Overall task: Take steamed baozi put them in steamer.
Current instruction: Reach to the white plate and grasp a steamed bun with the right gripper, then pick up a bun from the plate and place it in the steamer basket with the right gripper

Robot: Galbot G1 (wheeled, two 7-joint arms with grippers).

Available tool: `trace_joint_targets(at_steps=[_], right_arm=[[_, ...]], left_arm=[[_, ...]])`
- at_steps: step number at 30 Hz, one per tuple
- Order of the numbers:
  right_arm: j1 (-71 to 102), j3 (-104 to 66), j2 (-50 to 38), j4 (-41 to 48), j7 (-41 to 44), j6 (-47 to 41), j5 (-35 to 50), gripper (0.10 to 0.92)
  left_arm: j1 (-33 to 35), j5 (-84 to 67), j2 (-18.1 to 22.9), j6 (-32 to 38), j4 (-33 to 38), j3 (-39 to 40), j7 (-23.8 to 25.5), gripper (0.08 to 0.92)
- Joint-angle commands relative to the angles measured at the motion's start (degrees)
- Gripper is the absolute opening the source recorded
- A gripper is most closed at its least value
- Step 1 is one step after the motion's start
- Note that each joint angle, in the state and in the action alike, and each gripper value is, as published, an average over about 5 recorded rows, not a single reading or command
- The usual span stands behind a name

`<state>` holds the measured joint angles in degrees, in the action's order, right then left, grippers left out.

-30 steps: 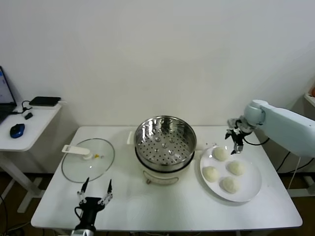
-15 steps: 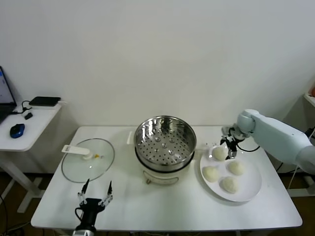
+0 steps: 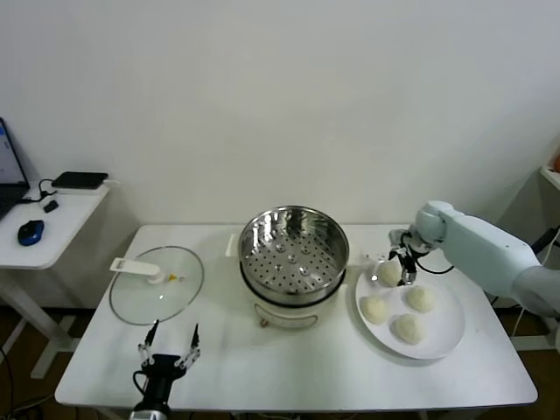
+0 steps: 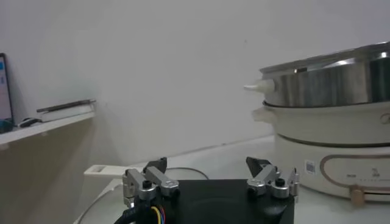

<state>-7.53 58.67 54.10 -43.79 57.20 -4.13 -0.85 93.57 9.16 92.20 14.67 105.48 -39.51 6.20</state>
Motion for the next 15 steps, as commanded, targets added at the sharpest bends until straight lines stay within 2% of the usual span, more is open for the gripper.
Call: trace_joint_targets(at_steps=[1, 6, 11, 15], right_arm=[[0.78, -0.84, 0.61, 0.69, -0.24, -0.21, -1.03, 0.712], [0.63, -0.84, -0.17, -1.03, -0.26, -0.52, -0.58, 0.629], [-0.42, -0.14, -1.99, -5.00, -0.30, -0.73, -0.58, 0.606], [-7.87, 5.69, -5.06, -12.03, 0.29, 0.27, 3.08, 0.602]], left_arm=[[0.01, 0.18, 2.80, 0.02, -0.01, 0.02, -0.05, 0.823], [0.05, 0.16, 2.80, 0.02, 0.17, -0.04, -0.20, 0.823], [0.25, 0.18, 2.80, 0.00, 0.40, -0.10, -0.31, 0.823], [0.45, 0.19, 2.80, -0.03, 0.82, -0.31, -0.34, 0.823]])
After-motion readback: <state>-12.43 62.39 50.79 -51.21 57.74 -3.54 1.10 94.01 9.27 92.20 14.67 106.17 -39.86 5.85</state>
